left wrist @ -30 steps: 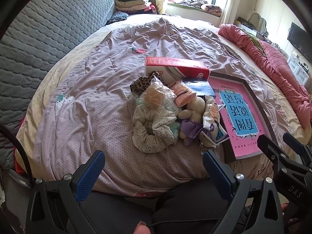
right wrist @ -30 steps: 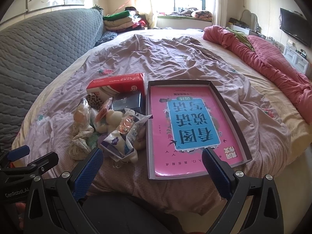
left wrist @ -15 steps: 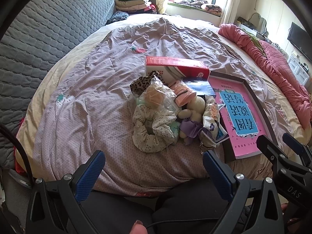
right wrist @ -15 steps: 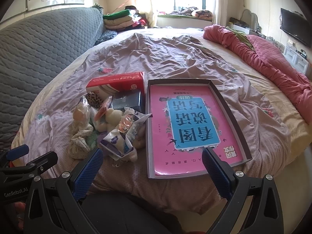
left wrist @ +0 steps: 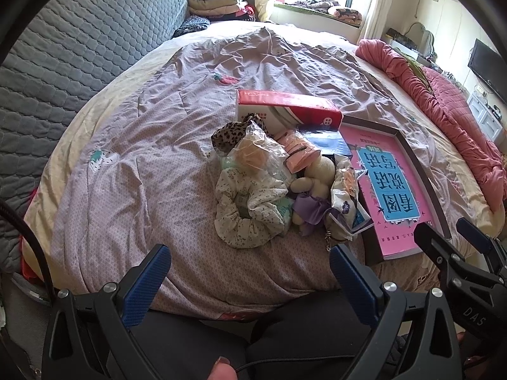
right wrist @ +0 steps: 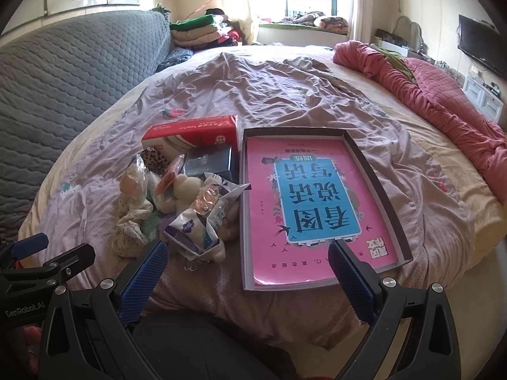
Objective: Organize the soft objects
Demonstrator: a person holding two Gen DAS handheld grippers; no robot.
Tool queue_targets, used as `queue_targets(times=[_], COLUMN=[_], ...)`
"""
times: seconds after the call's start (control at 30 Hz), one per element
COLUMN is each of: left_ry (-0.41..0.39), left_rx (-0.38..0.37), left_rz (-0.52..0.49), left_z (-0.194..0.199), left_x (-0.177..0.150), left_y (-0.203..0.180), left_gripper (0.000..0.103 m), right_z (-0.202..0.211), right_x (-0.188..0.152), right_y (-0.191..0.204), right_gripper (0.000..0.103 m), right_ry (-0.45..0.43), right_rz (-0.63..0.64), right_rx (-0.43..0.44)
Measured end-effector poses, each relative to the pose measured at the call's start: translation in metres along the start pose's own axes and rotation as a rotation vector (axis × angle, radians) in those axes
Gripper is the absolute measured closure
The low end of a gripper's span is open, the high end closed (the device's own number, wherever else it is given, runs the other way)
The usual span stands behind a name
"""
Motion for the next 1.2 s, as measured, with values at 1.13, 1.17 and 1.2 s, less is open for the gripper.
queue_targets(times=[1.13, 1.17, 1.2], left_ry=[0.117, 0.12, 0.125], left_rx=[-0.15, -0.15, -0.152], left_rz=[0.128, 0.123, 0.117], left_z=[-0.086, -0.089, -0.092], left_x=[0.02, 0.021, 0.021], left_y=[0.041, 0.04, 0.038], left_gripper=[0.002, 0.002, 0.002], right_z=[-0.09, -0.093, -0.096], right_x=[0.021, 0.023, 0.024], right_y=[0.023, 0.025, 0.027], right_gripper=[0.002, 0.002, 0.002], right_ry=[0.117, 0.12, 0.123], right_rz=[-0.007, -0.003, 0.001], right_rx=[0.096, 0.096, 0.098])
Point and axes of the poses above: each gripper's, at about its wrist camera, not at the fingertips, and z roughly against the way its jaws point, y to its left, x to its top, the point moved 9 cm from there along -z, roughly the way its jaws point, and after that the axes turned 3 degrees about y, right-handed, at the moved point
